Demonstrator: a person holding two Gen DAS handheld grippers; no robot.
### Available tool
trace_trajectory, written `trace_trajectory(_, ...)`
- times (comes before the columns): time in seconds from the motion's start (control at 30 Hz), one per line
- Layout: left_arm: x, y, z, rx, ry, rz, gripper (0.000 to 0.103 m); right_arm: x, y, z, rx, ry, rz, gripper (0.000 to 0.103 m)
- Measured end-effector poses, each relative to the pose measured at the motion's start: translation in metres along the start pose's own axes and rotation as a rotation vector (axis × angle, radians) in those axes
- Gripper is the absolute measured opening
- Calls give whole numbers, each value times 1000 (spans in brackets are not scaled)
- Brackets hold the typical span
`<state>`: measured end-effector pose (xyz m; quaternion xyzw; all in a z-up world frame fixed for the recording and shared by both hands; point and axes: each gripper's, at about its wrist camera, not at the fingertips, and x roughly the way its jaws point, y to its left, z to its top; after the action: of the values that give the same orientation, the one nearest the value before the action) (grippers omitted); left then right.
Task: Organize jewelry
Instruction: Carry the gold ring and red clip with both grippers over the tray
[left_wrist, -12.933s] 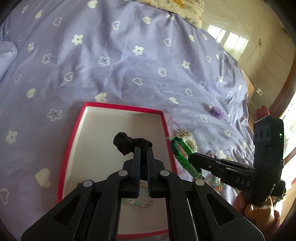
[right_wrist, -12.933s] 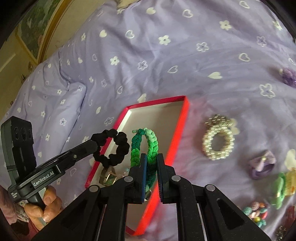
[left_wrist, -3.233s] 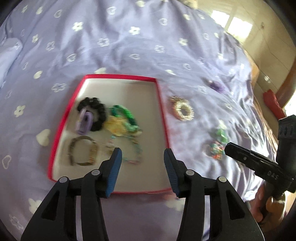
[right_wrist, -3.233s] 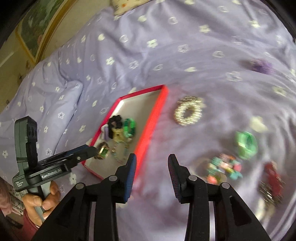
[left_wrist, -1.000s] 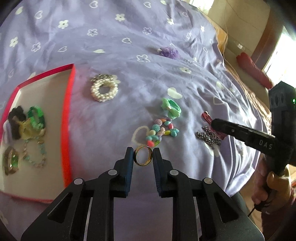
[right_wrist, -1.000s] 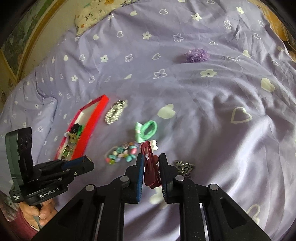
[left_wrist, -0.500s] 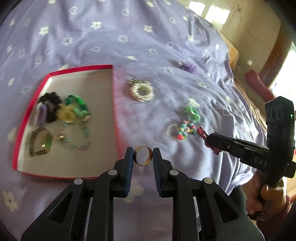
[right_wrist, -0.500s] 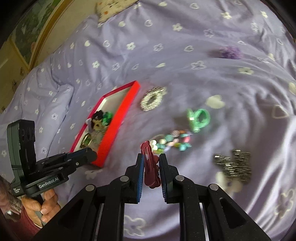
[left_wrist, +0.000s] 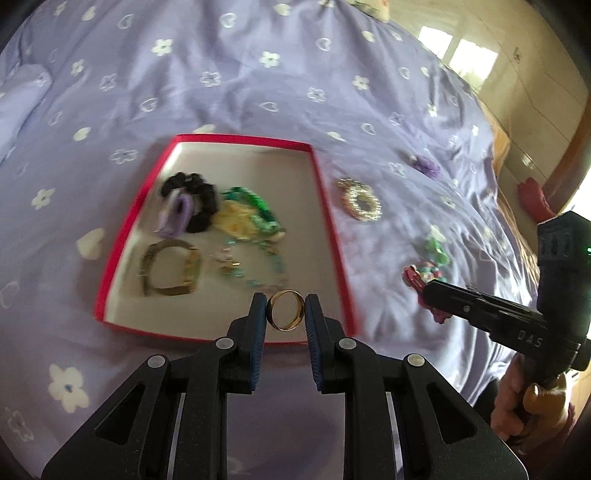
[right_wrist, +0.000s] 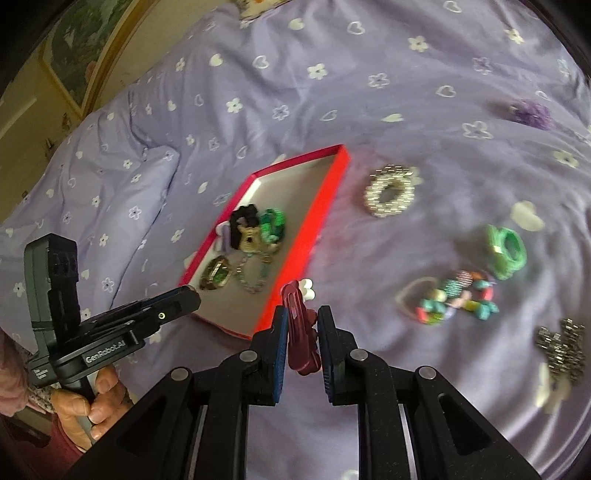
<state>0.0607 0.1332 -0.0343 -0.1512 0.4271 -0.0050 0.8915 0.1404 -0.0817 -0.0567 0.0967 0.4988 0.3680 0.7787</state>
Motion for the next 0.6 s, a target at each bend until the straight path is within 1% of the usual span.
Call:
trace_trajectory(0.23, -1, 32, -4, -44, 5, 41, 19, 21, 25, 7, -34, 23, 34, 16)
trace_trajectory(0.4, 1, 47, -4, -58, 11, 69, 19, 36, 39, 14, -54, 38, 48, 16)
trace_trajectory(0.6, 9, 65, -5, -74, 36, 98, 19, 56, 51, 20, -79, 60, 54, 16)
